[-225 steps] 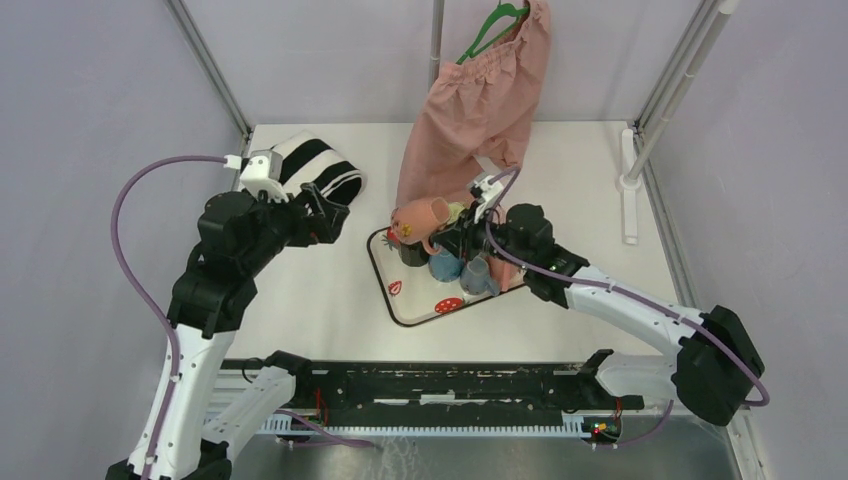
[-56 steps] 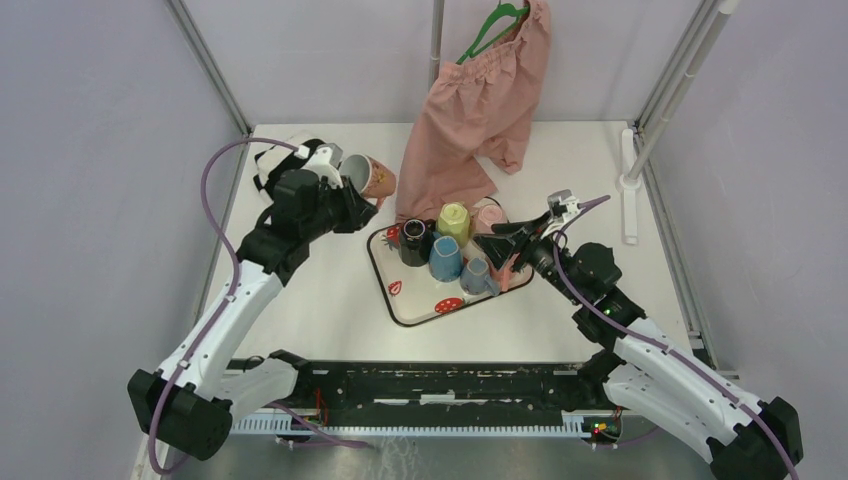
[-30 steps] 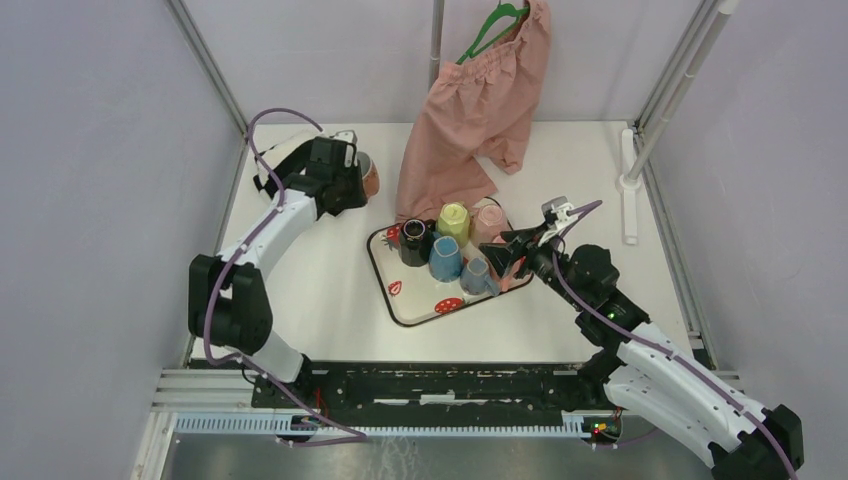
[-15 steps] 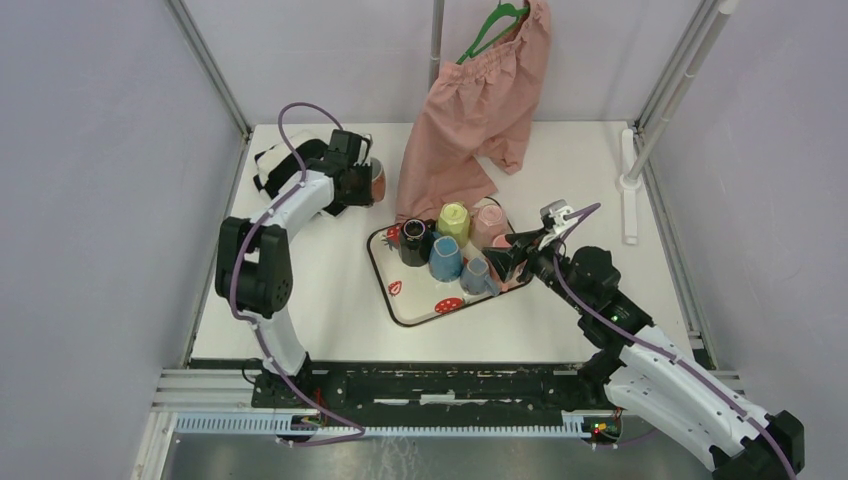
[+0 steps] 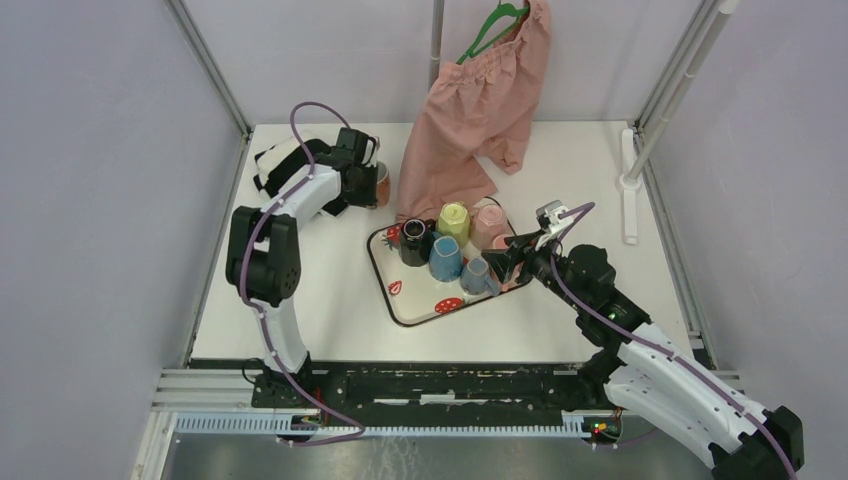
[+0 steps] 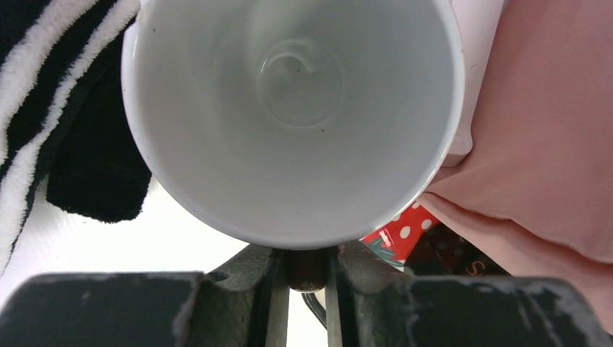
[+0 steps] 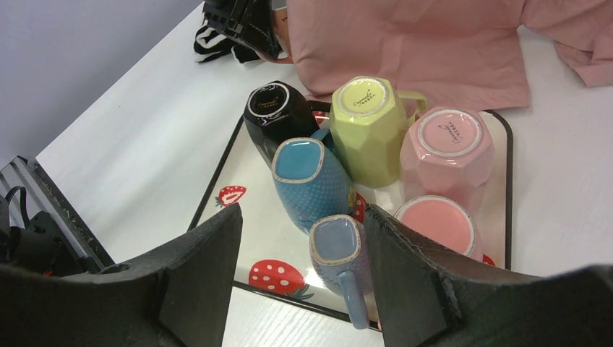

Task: Turn the mug right side up
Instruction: Place the cup at the center of the board.

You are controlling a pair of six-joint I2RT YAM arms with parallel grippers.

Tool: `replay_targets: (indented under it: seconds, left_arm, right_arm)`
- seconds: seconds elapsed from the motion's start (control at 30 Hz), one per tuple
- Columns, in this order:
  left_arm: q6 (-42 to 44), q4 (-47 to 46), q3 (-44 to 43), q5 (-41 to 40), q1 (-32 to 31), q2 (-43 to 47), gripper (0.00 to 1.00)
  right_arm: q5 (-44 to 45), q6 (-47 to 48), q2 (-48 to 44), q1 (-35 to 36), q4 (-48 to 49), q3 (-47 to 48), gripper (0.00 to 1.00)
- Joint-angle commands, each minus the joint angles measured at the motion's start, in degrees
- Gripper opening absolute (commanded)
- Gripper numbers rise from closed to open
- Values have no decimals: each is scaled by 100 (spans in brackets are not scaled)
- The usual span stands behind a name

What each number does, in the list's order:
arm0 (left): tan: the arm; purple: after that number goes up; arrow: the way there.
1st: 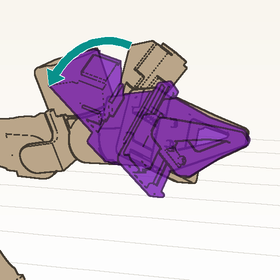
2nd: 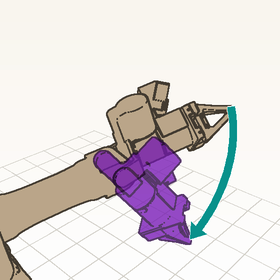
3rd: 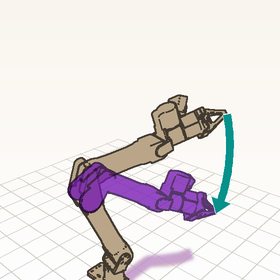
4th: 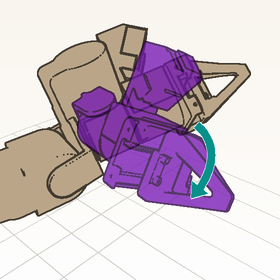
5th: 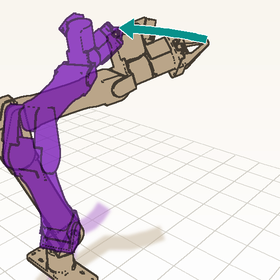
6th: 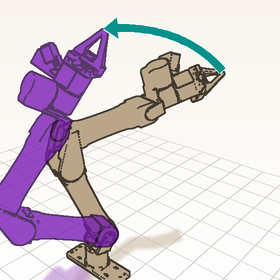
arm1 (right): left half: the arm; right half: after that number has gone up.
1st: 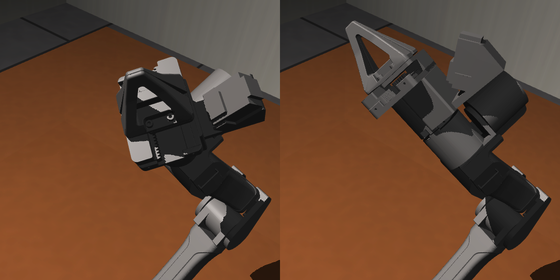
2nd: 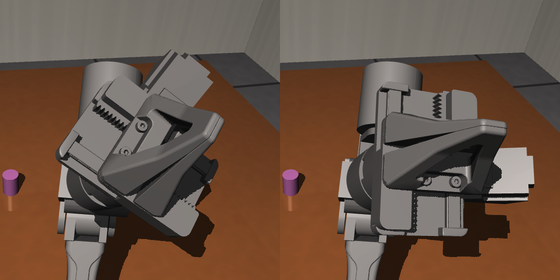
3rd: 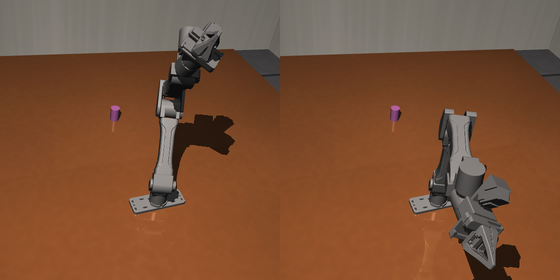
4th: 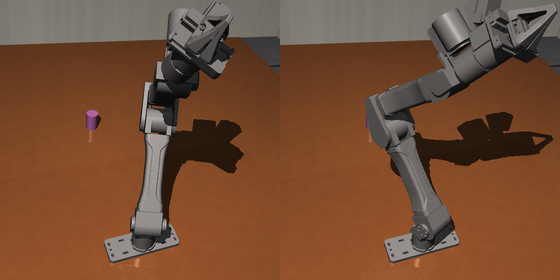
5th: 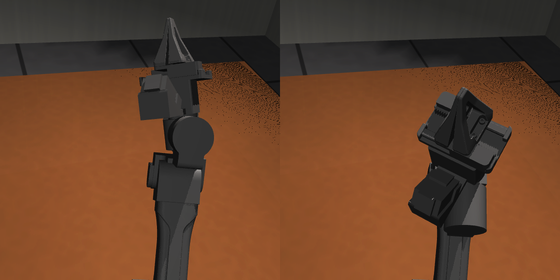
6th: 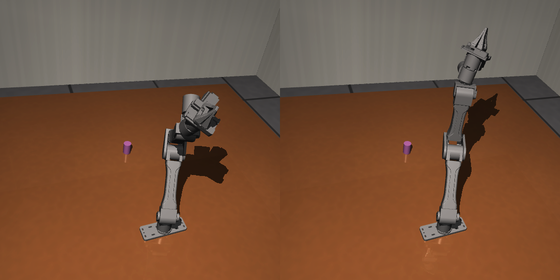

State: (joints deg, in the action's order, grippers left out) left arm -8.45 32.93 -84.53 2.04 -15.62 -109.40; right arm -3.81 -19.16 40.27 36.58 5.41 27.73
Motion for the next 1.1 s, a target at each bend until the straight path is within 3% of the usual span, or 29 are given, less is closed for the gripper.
replay_targets:
  seconds: [0.0, 0.6, 1.07]
  left_arm:
    - [316, -78, -484, 61, -29, -83, 2]
    - [342, 65, -520, -96, -29, -333, 5]
    - [368, 159, -541, -123, -29, -397, 22]
  right_arm:
    - [89, -35, 27, -28, -7, 53, 68]
    - [166, -59, -86, -27, -188, 49, 69]
    - [203, -80, -125, -26, -277, 58, 69]
